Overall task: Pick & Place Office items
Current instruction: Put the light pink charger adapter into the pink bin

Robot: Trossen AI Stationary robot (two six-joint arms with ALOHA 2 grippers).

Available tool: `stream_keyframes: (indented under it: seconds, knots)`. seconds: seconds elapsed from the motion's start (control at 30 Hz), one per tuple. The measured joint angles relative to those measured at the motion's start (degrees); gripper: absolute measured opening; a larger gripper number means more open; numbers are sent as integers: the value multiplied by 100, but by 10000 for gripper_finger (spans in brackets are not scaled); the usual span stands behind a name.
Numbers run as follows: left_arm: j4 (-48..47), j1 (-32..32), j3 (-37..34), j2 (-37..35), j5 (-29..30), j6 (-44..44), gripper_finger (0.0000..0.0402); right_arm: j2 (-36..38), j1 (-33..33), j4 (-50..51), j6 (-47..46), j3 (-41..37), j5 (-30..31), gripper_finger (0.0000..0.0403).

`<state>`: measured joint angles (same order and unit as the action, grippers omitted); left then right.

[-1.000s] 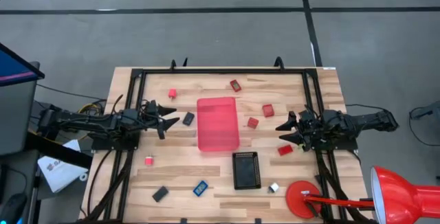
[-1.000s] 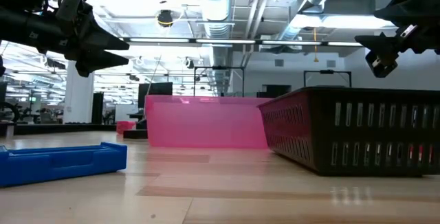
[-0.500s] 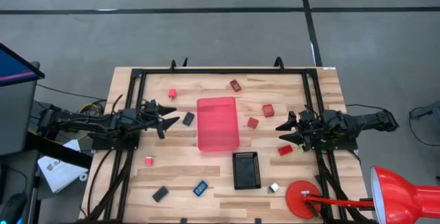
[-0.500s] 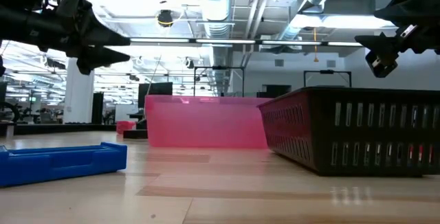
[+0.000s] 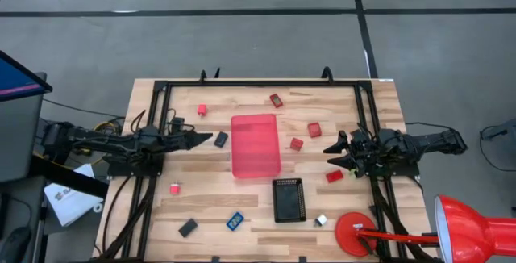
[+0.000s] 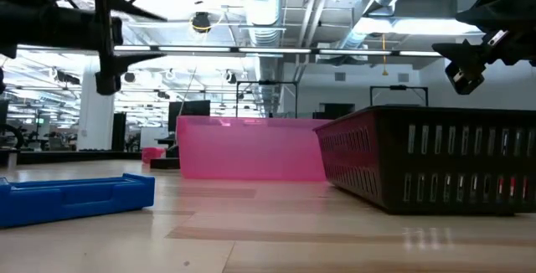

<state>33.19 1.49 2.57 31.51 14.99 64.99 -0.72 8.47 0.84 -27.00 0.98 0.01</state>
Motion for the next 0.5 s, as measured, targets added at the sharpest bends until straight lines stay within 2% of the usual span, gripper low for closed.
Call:
stream_keyframes:
  seconds: [0.1,0.23,0.3,0.37,0.5]
  knots:
    - [613,14,10,323,-25,31,241,0,0,0,-1,1,0,207]
    - [811,7,273,734,199,17,241,1,0,0,0,1,0,207]
    - [827,7,406,957,496,-179,241,0,0,0,0,1,0,207]
    - [799,7,481,1180,1065,-321,241,1,1,0,1,1,0,207]
    - [887,3,655,1567,1618,34,241,1,-28,-115,46,-3,366,207]
